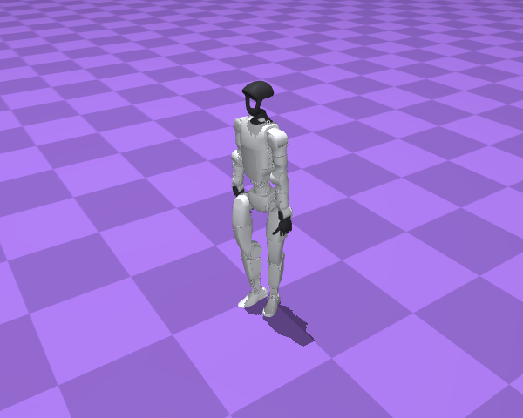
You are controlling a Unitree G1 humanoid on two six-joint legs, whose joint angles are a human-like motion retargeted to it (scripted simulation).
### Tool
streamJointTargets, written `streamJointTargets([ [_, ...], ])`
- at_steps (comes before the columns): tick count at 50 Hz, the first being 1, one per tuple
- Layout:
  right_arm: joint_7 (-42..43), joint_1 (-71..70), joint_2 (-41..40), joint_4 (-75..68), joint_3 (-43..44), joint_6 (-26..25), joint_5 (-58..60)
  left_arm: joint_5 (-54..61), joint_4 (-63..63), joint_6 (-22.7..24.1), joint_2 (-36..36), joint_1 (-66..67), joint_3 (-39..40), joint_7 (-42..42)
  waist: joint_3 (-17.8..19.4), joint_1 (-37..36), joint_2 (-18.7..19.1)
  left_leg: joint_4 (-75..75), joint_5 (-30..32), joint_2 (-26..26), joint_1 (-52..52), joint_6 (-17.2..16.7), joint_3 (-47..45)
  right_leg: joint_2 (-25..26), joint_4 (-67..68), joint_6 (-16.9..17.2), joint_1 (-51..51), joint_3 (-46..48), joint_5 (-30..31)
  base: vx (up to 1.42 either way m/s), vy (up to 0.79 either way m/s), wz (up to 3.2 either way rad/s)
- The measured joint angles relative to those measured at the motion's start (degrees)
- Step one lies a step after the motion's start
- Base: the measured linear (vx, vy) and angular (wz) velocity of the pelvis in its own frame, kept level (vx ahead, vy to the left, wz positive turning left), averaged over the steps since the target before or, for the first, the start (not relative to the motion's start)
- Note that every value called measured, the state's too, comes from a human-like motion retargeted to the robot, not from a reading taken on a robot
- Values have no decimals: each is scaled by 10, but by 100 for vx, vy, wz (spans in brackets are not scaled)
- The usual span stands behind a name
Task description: In place motions
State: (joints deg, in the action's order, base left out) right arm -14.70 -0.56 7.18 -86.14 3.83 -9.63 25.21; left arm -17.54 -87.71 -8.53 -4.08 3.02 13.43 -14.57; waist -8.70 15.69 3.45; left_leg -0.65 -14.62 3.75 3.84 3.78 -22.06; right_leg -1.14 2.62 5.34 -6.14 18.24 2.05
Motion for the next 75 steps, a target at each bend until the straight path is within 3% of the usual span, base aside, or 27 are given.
streamJointTargets([
  [22,-12,-8,-15,44,-13,12,-2,-2,1,-3,-2,-1,0,0,-4,8,4,-5,-9,-4,5,-6,1,4,2,-7,-3,-6,0,1,0,2],
  [28,-15,-14,-10,43,-5,11,0,-2,0,-2,-3,-5,-3,5,-9,6,-10,-57,-24,7,31,-25,23,-12,21,-1,-27,-38,-3,-1,2,-11],
  [32,-19,-19,-4,60,0,14,9,2,-1,0,-2,-10,-11,13,-2,-13,-34,-113,-21,40,58,28,112,-37,34,5,-46,-82,3,-9,9,-93],
  [35,-20,-20,-1,77,0,18,13,-4,1,1,-2,-8,-15,15,6,-36,-54,-140,5,84,66,78,250,-51,43,10,-61,-130,11,-10,7,-161],
  [38,-19,-23,0,88,-1,18,15,-4,0,3,-4,-2,-18,17,11,-23,-53,-123,29,88,47,71,322,-51,53,13,-77,-146,16,-15,5,-127],
  [40,-18,-28,-1,96,-2,17,13,-1,-5,3,-4,0,-18,20,19,-12,-53,-112,12,80,43,79,274,-45,60,11,-88,-163,25,-19,5,-157],
  [42,-20,-33,-2,105,-3,17,9,3,-11,0,-2,0,-18,19,28,-7,-48,-95,-22,70,29,109,181,-31,66,6,-101,-191,36,-21,6,-202],
  [46,-19,-40,-10,117,-20,15,-8,-2,-19,-4,-4,-1,-17,6,46,33,-32,-75,-35,49,21,96,117,-2,66,-7,-128,-220,47,-22,4,-209],
  [48,-13,-42,-15,111,-23,15,-17,-13,-19,-6,-10,0,-20,2,56,44,-28,-62,-44,41,11,98,76,0,68,-33,-137,-188,38,-17,-3,-231],
  [52,-20,-37,-9,80,-16,10,-17,-35,-19,-9,-16,7,-27,11,63,26,-15,-37,-64,18,-10,87,-25,-38,77,-100,-136,13,-19,-1,-4,-299],
  [55,-17,-31,4,53,-8,-2,3,-33,-19,-11,-13,18,-24,12,56,-1,-6,-20,-78,6,-22,74,-99,-63,96,-120,-124,150,-74,15,-8,-315],
  [60,17,-29,32,1,16,-26,16,-25,-23,-16,-5,28,0,9,41,-19,22,-2,-108,-14,-37,35,-225,-92,124,-100,-68,419,-169,23,-4,-320],
  [63,27,-27,45,-19,38,-37,-2,-32,-24,-19,-3,29,6,14,24,-24,28,-4,-120,-14,-36,7,-278,-84,103,-73,-49,513,-156,32,-3,-273],
  [66,39,-31,51,-31,56,-42,-29,-29,-18,-19,-5,28,0,15,19,-27,22,-9,-126,-7,-41,-17,-327,-72,89,-77,-75,459,-98,35,-3,-242],
  [69,47,-30,45,-24,67,-39,-43,-22,-16,-20,-15,16,-16,9,33,11,30,-21,-125,-16,-54,-36,-351,-53,68,-103,-88,396,-13,27,-3,-127],
  [75,37,-2,35,-16,77,-30,-52,-49,-8,-34,-35,-33,-41,6,39,57,71,-34,-115,-40,-64,-58,-371,-15,46,-105,-92,354,-8,34,4,-81],
])
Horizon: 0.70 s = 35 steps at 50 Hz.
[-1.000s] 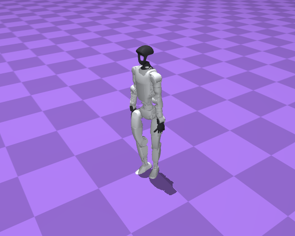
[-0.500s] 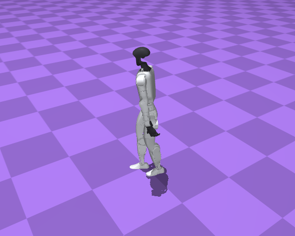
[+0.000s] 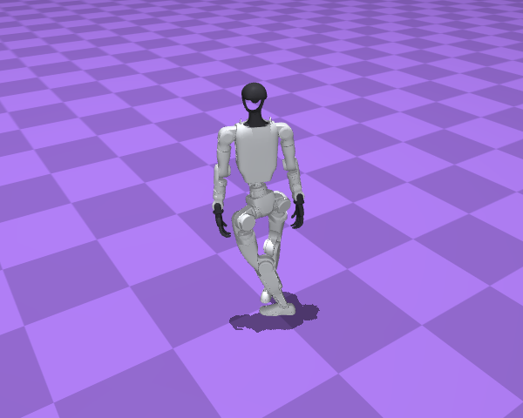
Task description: In place motions
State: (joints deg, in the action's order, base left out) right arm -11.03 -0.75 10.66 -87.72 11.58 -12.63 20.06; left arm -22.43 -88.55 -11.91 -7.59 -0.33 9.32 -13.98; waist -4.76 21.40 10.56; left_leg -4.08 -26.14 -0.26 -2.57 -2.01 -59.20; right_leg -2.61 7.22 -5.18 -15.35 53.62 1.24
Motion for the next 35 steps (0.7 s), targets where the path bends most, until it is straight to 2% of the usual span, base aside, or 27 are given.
streamJointTargets([
  [7,-3,18,-18,-11,-1,-11,11,45,72,20,6,-26,4,-7,-8,-4,36,1,23,-4,-7,-18,-30,23,23,0,-26,-66,-23,32,15,-92],
  [13,-3,18,-34,12,-4,-2,15,57,88,24,16,-37,2,-20,-8,-2,45,-25,88,-7,-26,-2,-27,29,27,4,-23,-117,-41,40,18,-59],
  [15,5,15,-39,21,-5,2,17,53,87,26,19,-31,-6,-22,-12,36,44,-62,130,-16,-21,27,19,19,9,1,-16,-100,-36,37,15,58],
  [17,23,5,-42,29,-15,7,16,44,85,27,19,-25,-7,-24,-18,45,24,-140,170,-28,-3,75,53,-8,10,3,-18,-125,-25,33,11,-32],
  [18,28,0,-43,34,-19,12,15,40,84,28,18,-23,-7,-25,-24,32,9,-175,184,-27,5,99,60,-16,10,3,-18,-150,-24,32,9,-167],
  [20,37,-13,-47,52,-29,21,17,29,81,28,15,-14,-12,-26,-28,-10,-33,-322,228,-49,47,170,109,-24,12,0,-11,-227,-26,39,2,-265],
  [22,28,-22,-52,72,-38,26,18,22,77,28,9,-5,-15,-23,-12,-37,-42,-439,257,-89,80,170,200,12,8,-12,12,-261,-33,39,-7,-215],
  [23,24,-27,-54,81,-40,27,17,20,75,28,9,-3,-15,-21,-10,-39,-45,-460,271,-81,101,170,233,11,3,-13,12,-266,-28,10,13,-110],
  [25,14,-42,-59,108,-49,31,13,21,69,27,14,-1,-13,-8,-15,-34,-63,-485,304,-11,173,170,329,-15,-9,-7,3,-277,-9,-5,29,-74],
  [27,8,-51,-63,129,-56,34,8,28,61,26,17,1,-5,2,-8,-41,-77,-501,300,1,204,170,364,-13,-13,-8,8,-295,-5,7,14,-118],
  [32,-10,-72,-67,165,-63,42,-2,42,46,24,21,-1,6,3,14,-65,-86,-470,228,-46,244,170,390,18,-23,-15,24,-323,-2,10,2,-126],
  [35,-8,-72,-66,175,-61,44,-3,42,44,26,28,-4,0,5,24,-73,-89,-378,221,-4,259,170,427,12,-30,-8,28,-333,9,0,36,-78],
])
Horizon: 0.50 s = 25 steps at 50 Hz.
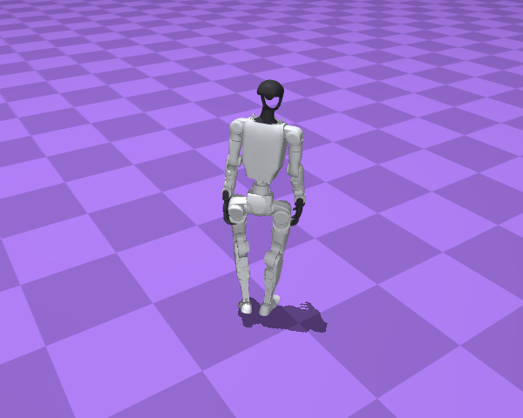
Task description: In place motions
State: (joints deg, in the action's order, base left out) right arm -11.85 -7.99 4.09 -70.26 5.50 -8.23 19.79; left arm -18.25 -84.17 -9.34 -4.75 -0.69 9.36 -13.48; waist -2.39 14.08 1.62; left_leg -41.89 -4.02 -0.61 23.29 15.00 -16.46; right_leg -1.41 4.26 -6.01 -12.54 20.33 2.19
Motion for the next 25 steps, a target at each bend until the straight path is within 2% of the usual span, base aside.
streamJointTargets([
  [2,12,7,3,-2,3,1,-3,-5,0,1,9,1,-7,0,3,1,-4,140,39,75,-12,0,72,-20,-3,15,1,-14,10,0,54,-63],
  [3,16,10,4,-6,4,2,-4,-7,0,1,12,1,-10,0,4,1,-6,194,56,93,-27,0,98,-24,-1,19,4,-18,9,10,36,-74],
  [5,25,19,5,-28,7,1,-8,-11,1,3,14,8,-15,-2,12,-6,-10,306,89,104,-63,0,135,-19,-4,23,21,-39,8,17,2,-120],
  [7,27,21,3,-59,13,-2,-4,-13,2,7,8,16,-15,-5,4,-16,-26,352,120,82,-83,0,104,0,-14,8,31,-59,5,20,-29,-135],
  [8,27,28,3,-74,14,-6,1,-13,3,9,11,27,-14,-5,-5,-9,-24,368,91,90,-105,0,84,-3,-16,18,37,-63,5,27,11,-107],
  [10,28,36,6,-106,3,-18,17,-15,1,15,22,47,6,-14,-30,10,-6,387,96,63,-121,0,-17,2,-13,28,34,-79,0,26,29,-102],
  [12,46,41,3,-126,2,-26,14,-19,-6,13,26,45,18,-26,-38,34,3,395,93,60,-119,0,-9,2,-8,28,28,-78,-3,7,18,-64],
  [16,70,55,13,-166,30,-11,-33,-33,2,9,17,37,9,-39,-18,34,3,396,69,61,-154,0,-28,14,-6,26,50,-102,-5,2,13,-80],
  [20,78,81,17,-188,63,-10,-58,-53,14,7,8,38,5,-33,-35,19,4,396,52,67,-168,0,-47,14,-9,32,60,-113,-6,15,7,-55],
  [25,79,89,19,-181,73,-8,-55,-13,19,10,7,31,21,-36,-40,22,10,399,39,69,-179,0,-59,17,-9,37,65,-119,-9,4,7,-23],
])
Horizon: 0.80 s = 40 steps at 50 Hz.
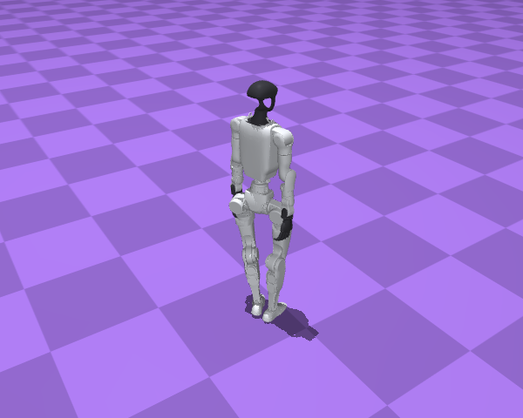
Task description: In place motions
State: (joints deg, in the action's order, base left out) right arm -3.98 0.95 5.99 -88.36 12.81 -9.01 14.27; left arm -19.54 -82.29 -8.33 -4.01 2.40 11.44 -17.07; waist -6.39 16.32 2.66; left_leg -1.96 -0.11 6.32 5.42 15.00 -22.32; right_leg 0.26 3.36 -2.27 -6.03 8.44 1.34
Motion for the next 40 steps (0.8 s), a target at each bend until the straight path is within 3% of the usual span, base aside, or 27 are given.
streamJointTargets([
  [17,-64,-32,-25,84,-44,2,29,-33,17,2,-20,12,10,-4,-3,8,14,-19,-15,6,20,0,35,-10,19,-1,1,39,-27,-5,6,19],
  [23,-69,-29,-13,41,-51,-3,36,-26,16,-3,-10,29,24,5,1,-40,-3,-43,1,12,35,0,87,-22,40,-11,30,92,-65,-20,1,109],
  [25,-78,-31,-4,20,-62,-14,44,-25,22,-4,-9,33,35,3,5,-123,-17,-50,5,2,43,-1,46,-32,58,-3,41,58,-91,-34,2,-8],
  [27,-88,-28,3,8,-57,-21,52,-25,31,-4,-10,36,33,3,15,-122,-25,-66,20,18,55,0,95,-37,62,-15,49,119,-96,-43,-9,310],
  [28,-95,-27,6,4,-53,-26,58,-25,35,-4,-12,35,31,3,21,-84,-24,-77,34,35,65,0,156,-41,59,-18,58,190,-97,-52,-15,468],
  [33,-116,-11,27,8,-49,-27,93,-18,52,-6,-16,24,36,19,50,-140,-41,-81,66,68,78,-19,227,-61,74,-11,86,302,-119,-53,-16,283],
  [35,-117,5,39,21,-35,-23,113,-2,43,-9,-16,5,37,27,67,-173,-54,-79,30,95,83,-10,255,-76,80,-4,99,361,-124,-61,-25,316],
  [40,-105,41,54,44,-4,-24,120,36,12,-26,-5,-36,54,41,85,-240,-79,-68,-115,61,113,0,109,-95,68,12,116,483,-121,-49,-24,288],
])
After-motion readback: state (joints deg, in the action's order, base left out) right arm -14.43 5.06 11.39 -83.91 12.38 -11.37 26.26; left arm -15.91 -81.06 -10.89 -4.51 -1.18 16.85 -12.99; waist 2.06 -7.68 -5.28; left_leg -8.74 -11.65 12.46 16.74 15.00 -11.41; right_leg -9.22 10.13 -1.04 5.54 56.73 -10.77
